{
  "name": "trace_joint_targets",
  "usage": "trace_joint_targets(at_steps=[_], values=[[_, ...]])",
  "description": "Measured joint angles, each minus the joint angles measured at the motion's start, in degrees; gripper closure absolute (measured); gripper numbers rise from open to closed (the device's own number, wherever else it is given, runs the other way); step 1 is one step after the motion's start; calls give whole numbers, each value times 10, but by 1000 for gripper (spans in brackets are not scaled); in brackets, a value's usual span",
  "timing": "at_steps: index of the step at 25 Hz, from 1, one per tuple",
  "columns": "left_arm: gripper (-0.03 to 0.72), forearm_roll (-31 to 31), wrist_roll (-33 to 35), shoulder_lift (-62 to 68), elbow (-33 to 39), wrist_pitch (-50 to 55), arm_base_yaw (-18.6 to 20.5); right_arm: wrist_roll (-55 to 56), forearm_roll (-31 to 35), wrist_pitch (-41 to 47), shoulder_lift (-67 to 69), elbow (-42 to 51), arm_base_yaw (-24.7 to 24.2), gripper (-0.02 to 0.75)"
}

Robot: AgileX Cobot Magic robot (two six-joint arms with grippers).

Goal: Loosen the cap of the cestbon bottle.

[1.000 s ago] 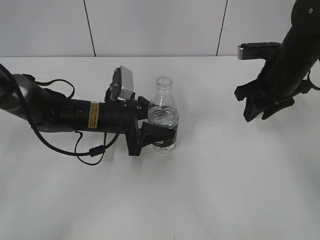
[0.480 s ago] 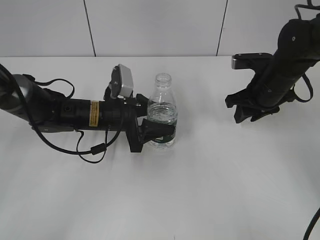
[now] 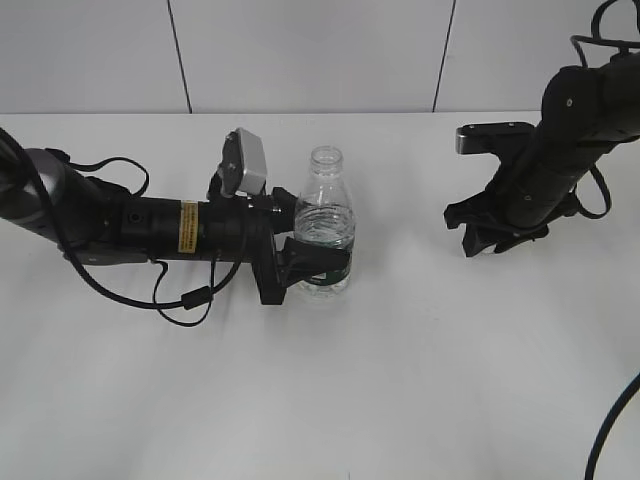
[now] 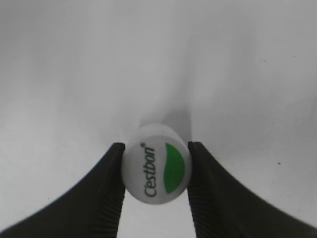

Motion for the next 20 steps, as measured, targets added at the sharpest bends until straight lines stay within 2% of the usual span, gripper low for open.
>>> trace_joint_targets(at_steps=[12, 15, 18, 20], values=[[276, -1, 0, 0, 0, 0, 0, 0, -1, -6, 0, 0, 0, 430], [276, -2, 0, 0, 0, 0, 0, -1, -1, 1, 0, 0, 0, 349], [276, -2, 0, 0, 0, 0, 0, -2, -1, 6, 0, 0, 0, 213], [276, -2, 0, 0, 0, 1, 0, -2, -1, 8, 0, 0, 0, 168]])
